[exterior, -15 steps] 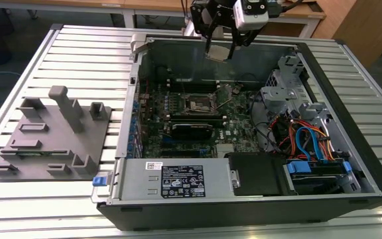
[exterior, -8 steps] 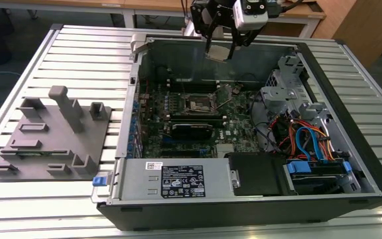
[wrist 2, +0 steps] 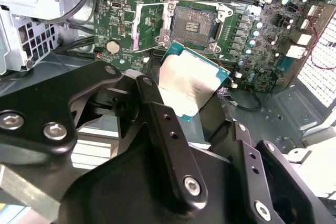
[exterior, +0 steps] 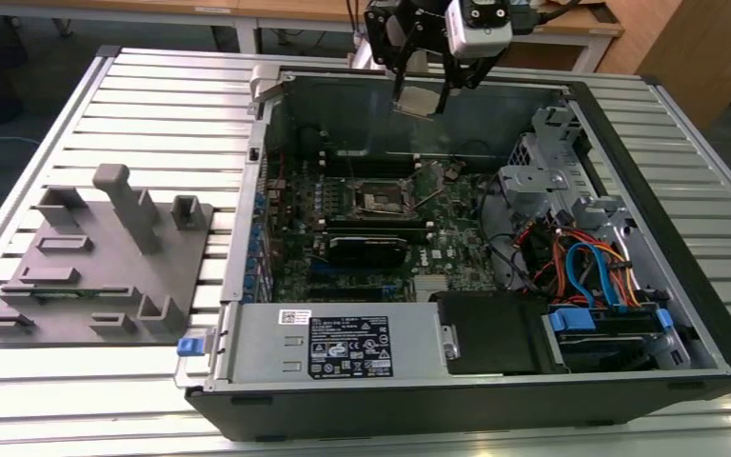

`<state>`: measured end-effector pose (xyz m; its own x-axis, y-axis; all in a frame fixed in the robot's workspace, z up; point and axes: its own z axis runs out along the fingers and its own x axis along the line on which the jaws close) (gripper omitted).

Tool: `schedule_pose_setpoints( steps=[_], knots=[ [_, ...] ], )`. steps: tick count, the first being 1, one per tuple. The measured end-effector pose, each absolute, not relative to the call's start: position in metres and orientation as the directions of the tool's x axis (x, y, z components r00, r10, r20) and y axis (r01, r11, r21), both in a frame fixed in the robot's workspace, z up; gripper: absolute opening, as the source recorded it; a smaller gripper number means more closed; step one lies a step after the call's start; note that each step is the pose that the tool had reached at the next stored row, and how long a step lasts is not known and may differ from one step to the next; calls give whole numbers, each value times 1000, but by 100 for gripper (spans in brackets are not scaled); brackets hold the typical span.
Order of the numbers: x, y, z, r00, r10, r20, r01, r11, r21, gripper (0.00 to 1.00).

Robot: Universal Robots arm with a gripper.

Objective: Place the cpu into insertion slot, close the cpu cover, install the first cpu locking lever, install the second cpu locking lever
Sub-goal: 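Place the cpu into insertion slot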

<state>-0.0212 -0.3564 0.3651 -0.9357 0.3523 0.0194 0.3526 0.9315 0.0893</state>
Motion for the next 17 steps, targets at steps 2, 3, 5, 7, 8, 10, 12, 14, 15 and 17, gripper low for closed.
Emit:
schedule_pose_setpoints(
  steps=[2, 3, 5, 7, 8, 10, 12, 14, 15, 17],
  knots=[
    [-21, -356, 365, -935, 353, 19, 353, 931, 89, 54],
    [-21, -356, 365, -935, 354, 19, 354, 931, 89, 54],
    [-21, -356, 365, -935, 355, 19, 355, 930, 89, 54],
    [-21, -356, 365, -934, 357, 19, 357, 930, 89, 54],
    [-21, -356, 365, -933, 359, 19, 359, 929, 89, 54],
    [-21, -356, 365, -931, 365, 19, 366, 926, 89, 54],
    [-21, -356, 365, -928, 372, 19, 372, 924, 89, 54],
    [-21, -356, 365, -926, 378, 19, 378, 921, 89, 54],
    [-21, -356, 365, -924, 382, 19, 382, 920, 89, 54],
    [-21, -356, 365, -920, 392, 19, 392, 916, 89, 54]
  ],
)
